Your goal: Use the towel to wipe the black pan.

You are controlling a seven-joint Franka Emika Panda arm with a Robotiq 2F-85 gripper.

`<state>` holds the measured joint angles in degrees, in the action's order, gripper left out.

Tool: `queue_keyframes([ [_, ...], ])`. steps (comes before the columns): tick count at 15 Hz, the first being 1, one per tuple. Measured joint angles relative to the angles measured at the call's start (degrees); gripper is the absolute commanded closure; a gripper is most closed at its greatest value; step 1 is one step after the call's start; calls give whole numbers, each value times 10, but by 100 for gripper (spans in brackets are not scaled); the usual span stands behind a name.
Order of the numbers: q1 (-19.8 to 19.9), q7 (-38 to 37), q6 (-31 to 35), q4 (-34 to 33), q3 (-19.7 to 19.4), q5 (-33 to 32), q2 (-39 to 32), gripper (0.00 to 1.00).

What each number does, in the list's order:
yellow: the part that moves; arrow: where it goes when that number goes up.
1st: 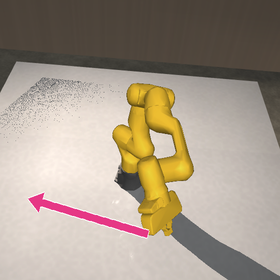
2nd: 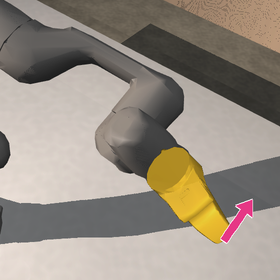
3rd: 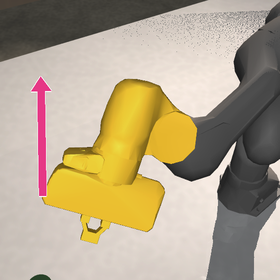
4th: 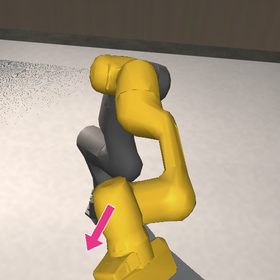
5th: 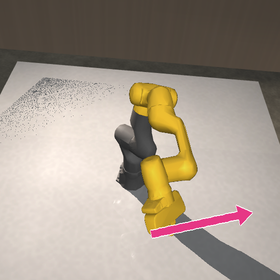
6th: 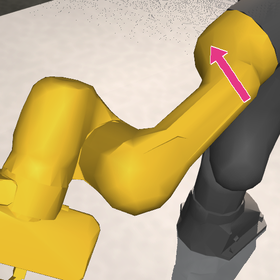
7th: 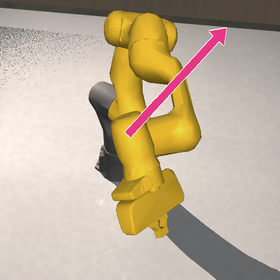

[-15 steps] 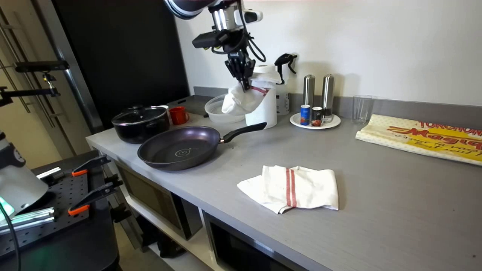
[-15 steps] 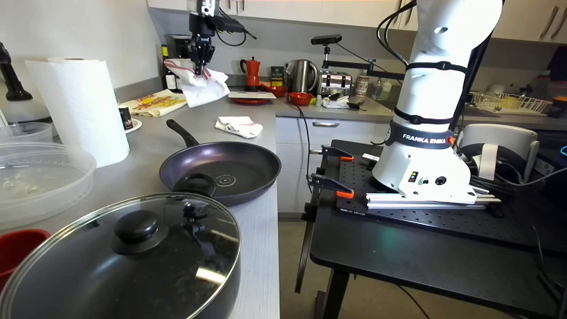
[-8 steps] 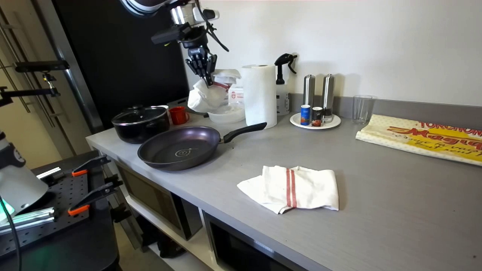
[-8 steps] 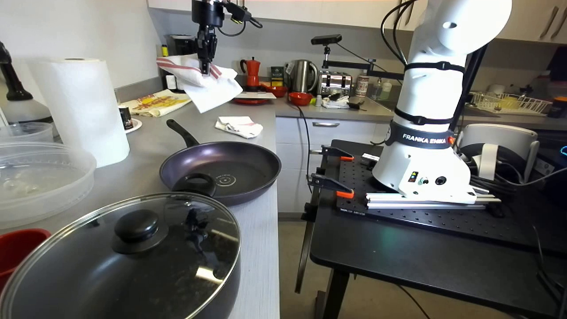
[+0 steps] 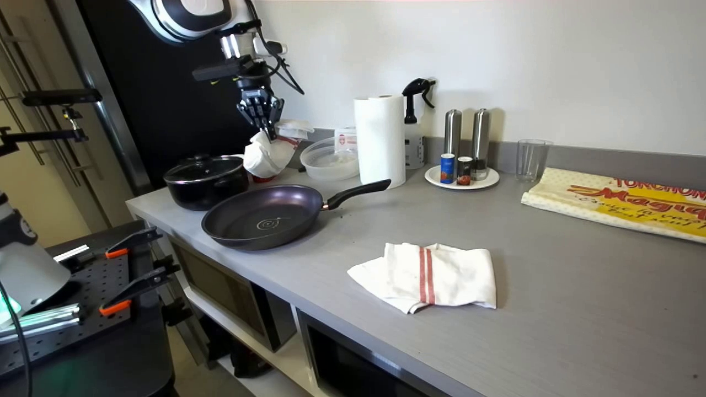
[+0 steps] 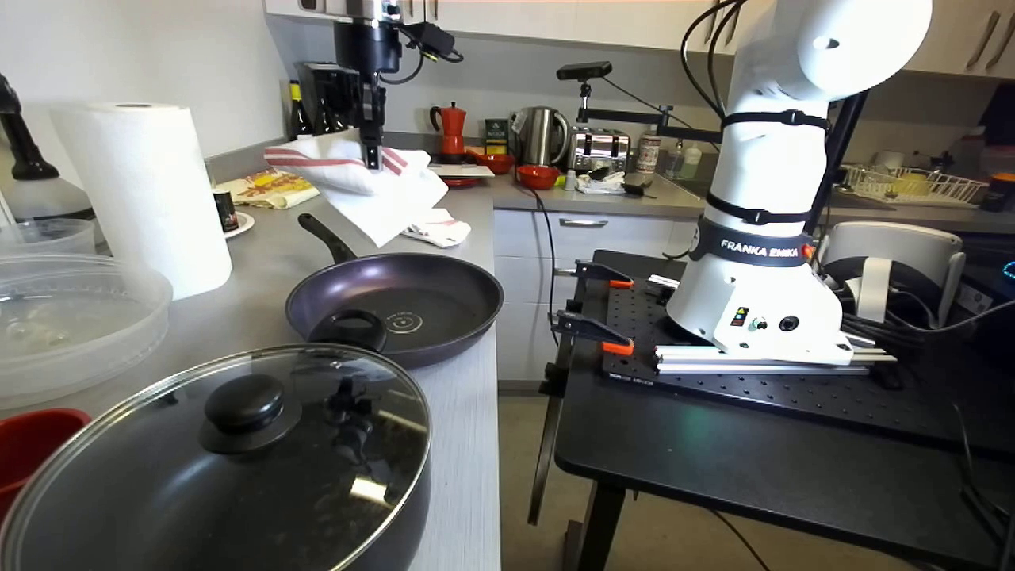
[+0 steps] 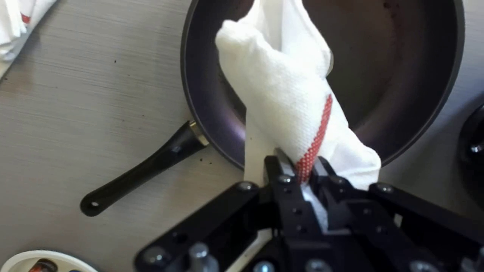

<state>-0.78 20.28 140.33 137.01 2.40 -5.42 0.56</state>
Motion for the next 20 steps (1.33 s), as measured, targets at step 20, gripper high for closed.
queue_keyframes([
  [20, -6, 2, 65, -36, 3, -38, -170, 89],
])
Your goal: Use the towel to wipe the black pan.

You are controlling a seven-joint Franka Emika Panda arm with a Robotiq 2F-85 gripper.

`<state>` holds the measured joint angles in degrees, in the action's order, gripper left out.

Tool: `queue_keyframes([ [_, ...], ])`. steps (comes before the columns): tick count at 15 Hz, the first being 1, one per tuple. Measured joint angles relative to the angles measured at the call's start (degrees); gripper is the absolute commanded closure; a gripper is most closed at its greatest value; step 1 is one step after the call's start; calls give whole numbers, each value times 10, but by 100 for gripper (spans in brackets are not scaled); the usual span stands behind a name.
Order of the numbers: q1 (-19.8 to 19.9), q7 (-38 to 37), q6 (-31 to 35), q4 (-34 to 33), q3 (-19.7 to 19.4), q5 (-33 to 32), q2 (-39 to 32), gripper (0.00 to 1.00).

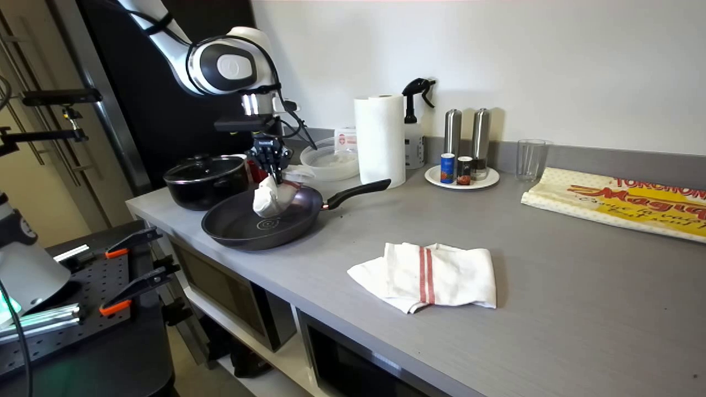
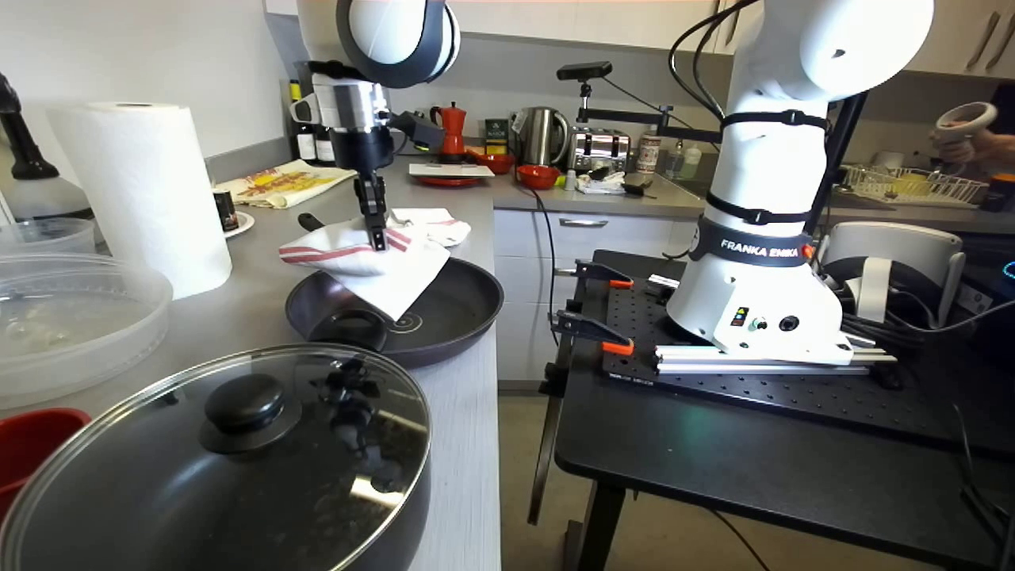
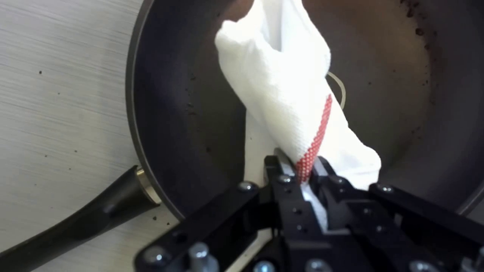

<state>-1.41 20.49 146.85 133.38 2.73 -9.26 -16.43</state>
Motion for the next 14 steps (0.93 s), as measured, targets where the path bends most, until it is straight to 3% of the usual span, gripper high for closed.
queue_keyframes([
  [1, 0, 0, 0, -1, 0, 0, 0, 97],
  [7, 2, 1, -1, -6, 3, 1, -14, 97],
  [14, -2, 3, -2, -56, 10, -6, -98, 97],
])
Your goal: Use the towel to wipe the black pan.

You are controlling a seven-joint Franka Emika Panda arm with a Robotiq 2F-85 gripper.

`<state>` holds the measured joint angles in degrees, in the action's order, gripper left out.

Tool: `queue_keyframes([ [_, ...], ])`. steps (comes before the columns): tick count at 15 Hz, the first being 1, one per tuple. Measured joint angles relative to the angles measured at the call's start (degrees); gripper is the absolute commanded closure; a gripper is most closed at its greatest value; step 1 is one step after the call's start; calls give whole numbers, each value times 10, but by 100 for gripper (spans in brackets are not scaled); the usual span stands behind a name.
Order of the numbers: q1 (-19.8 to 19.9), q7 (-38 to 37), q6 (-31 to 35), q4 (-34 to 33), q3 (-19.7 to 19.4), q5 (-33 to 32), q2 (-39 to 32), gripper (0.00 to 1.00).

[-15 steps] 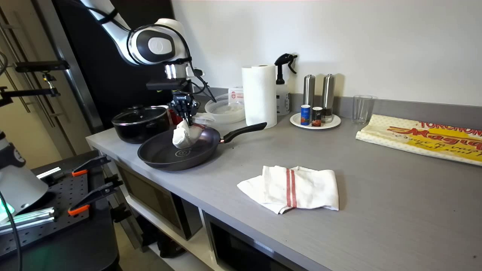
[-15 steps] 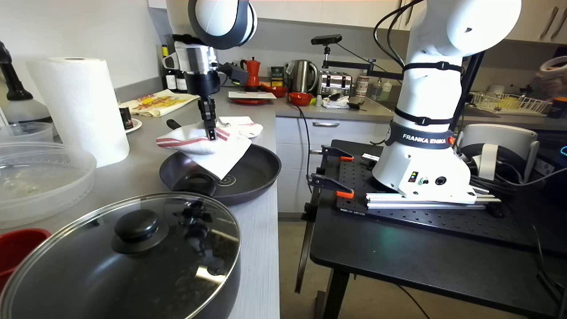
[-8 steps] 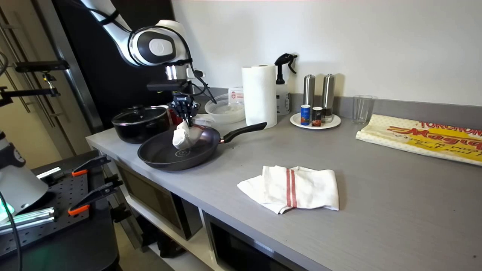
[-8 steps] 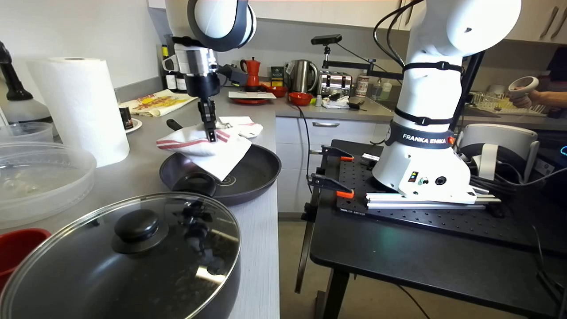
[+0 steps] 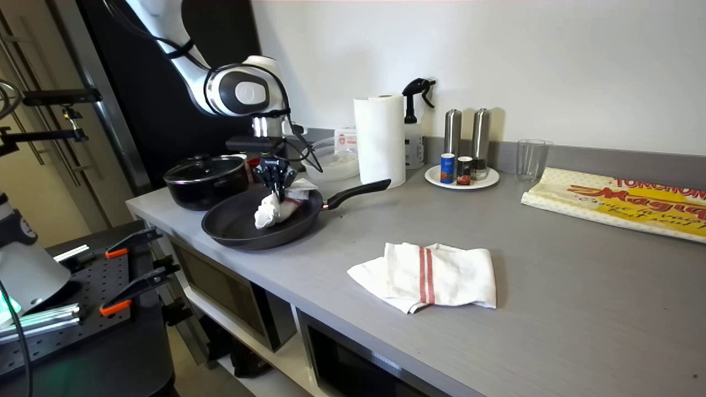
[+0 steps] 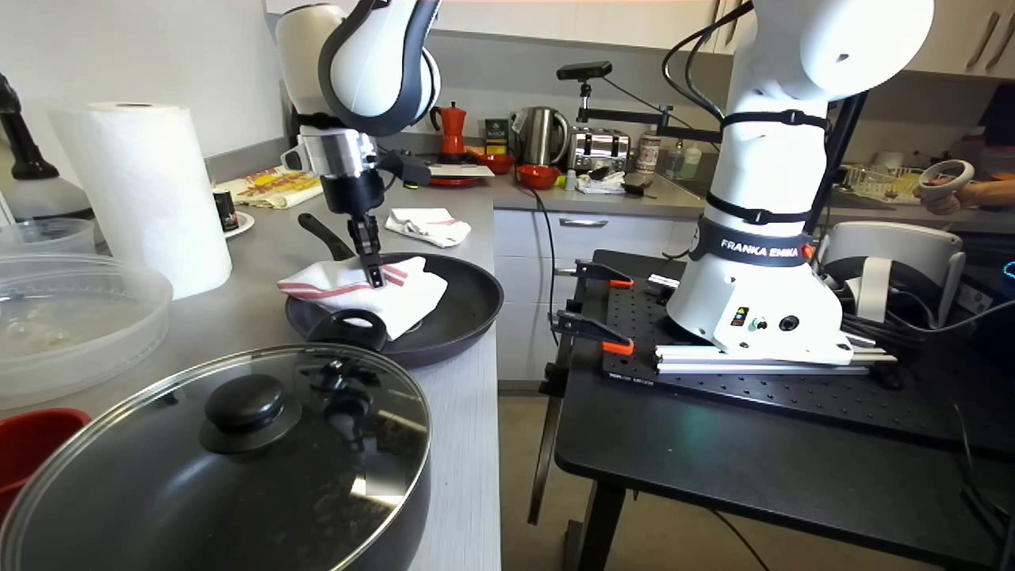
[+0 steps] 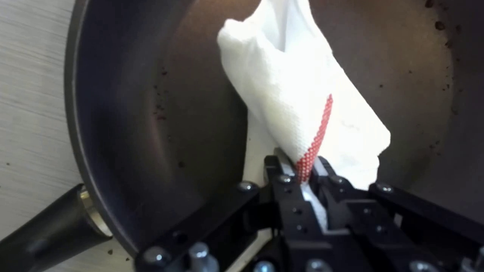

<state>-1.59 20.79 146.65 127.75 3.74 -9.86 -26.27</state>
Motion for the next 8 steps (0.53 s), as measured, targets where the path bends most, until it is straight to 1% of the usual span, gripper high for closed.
queue_keyframes([
  [5, -1, 0, -7, -40, -1, -16, -55, 97],
  [8, -2, 0, -17, -57, -2, -22, -70, 97],
])
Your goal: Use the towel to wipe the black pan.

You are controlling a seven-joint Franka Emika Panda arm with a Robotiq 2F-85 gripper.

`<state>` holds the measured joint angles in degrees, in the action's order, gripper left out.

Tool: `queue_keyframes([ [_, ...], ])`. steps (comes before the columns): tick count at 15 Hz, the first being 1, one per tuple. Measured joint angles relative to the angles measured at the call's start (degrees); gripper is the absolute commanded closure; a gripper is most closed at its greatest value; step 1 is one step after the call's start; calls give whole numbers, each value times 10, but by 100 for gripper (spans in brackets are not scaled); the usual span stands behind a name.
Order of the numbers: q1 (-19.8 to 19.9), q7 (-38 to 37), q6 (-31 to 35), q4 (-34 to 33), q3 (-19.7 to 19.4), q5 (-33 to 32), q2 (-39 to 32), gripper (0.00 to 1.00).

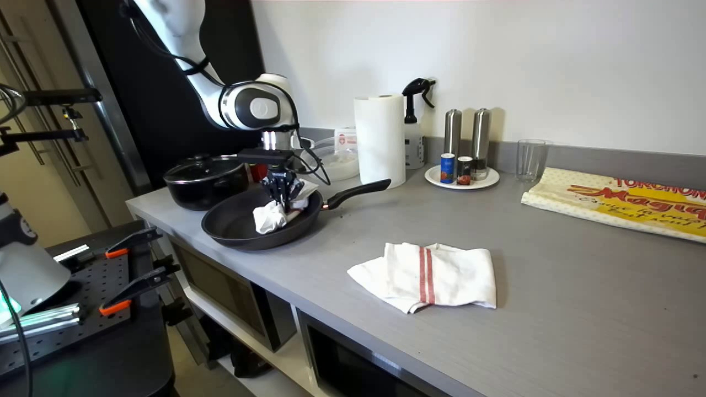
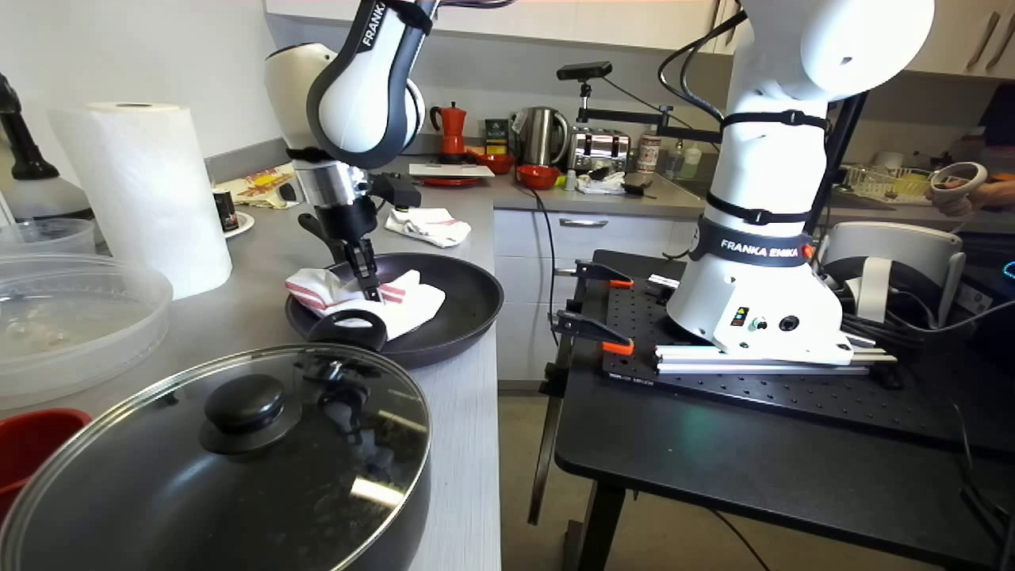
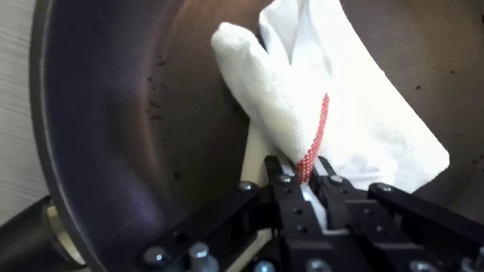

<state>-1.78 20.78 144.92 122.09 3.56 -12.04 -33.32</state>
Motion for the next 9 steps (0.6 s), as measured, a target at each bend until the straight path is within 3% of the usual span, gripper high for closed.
queue_keyframes([
  [9, -2, -21, -4, 1, -30, -19, 2, 97],
])
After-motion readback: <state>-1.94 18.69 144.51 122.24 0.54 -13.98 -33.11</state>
